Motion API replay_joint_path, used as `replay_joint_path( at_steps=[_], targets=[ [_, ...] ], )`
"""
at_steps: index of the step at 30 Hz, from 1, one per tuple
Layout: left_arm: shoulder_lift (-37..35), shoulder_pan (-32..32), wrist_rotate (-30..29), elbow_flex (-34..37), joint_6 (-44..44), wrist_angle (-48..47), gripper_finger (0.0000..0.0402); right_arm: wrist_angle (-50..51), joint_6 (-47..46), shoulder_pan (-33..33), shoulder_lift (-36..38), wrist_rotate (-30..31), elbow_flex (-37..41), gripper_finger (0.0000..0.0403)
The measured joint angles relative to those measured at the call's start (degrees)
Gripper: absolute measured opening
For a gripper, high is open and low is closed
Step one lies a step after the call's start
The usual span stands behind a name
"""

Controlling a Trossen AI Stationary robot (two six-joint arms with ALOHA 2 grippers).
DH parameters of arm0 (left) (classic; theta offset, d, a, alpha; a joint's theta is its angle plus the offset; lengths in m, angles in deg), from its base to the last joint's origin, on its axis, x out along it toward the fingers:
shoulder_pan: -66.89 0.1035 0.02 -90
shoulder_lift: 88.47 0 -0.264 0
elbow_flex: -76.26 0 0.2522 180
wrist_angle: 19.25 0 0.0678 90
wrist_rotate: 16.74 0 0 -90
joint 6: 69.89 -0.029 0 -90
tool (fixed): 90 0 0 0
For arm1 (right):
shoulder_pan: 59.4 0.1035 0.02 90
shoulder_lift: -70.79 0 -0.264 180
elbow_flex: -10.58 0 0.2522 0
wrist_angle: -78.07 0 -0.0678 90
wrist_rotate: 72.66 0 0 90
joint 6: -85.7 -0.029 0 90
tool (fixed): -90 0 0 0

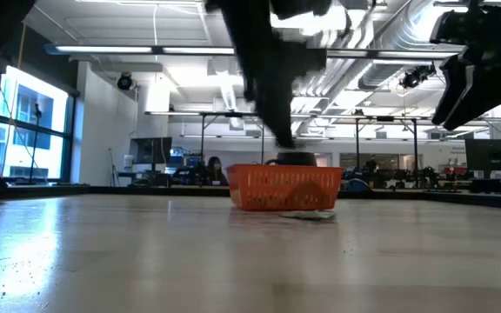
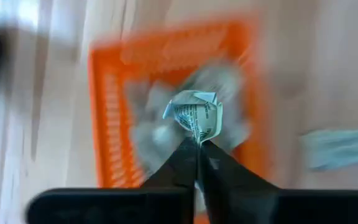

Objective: Pick and place items into bin
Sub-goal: Put the light green stevia packet into the orange bin

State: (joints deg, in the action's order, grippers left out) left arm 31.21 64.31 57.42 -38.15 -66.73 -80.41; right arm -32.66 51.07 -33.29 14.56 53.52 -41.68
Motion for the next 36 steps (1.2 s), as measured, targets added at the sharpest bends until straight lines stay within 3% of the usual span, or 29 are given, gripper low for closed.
replay_joint_path(
  at_steps=[3, 8, 11, 15, 20, 22, 29, 33, 36],
  targets=[
    [0.20, 1.98, -4.01, 2.86, 0.31, 0.66, 0.0107, -1.08, 0.34, 0.00, 0.00, -1.27, 0.00, 0.0252],
    [-0.99, 3.03, -2.72, 3.31, 4.30, -3.02, 0.0231, -8.08, 4.81, 0.02, -0.64, -7.93, 0.00, 0.0252],
    [-3.87, 0.67, 2.16, 3.18, 4.68, -4.54, 0.0287, -13.23, 6.63, -0.49, -2.50, -7.97, 0.00, 0.0252],
    [-8.15, -3.68, 9.31, 3.92, 6.60, -6.25, 0.0332, -23.08, 6.71, -3.68, -7.90, -11.02, -0.02, 0.0252],
    [-16.43, -8.83, 6.75, 13.09, 12.35, -5.93, 0.0352, -40.06, -2.45, -8.57, -18.65, -22.97, -0.16, 0.0252],
    [-20.18, -10.52, 6.58, 19.15, 15.91, -4.21, 0.0353, -43.65, -5.29, -8.61, -23.14, -23.99, -1.44, 0.0252],
    [-32.49, -14.96, 10.20, 36.55, 19.24, 7.28, 0.0347, -42.88, -7.81, -5.51, -38.42, -19.77, -13.80, 0.0252],
    [-36.91, -15.72, 8.72, 40.84, 16.50, 6.83, 0.0348, -36.02, -10.45, -4.96, -48.00, -14.40, -23.76, 0.0252],
    [-38.86, -15.80, 7.49, 42.46, 14.78, 6.42, 0.0348, -28.52, -16.77, -5.90, -54.91, -13.74, -30.03, 0.0252]
  ],
)
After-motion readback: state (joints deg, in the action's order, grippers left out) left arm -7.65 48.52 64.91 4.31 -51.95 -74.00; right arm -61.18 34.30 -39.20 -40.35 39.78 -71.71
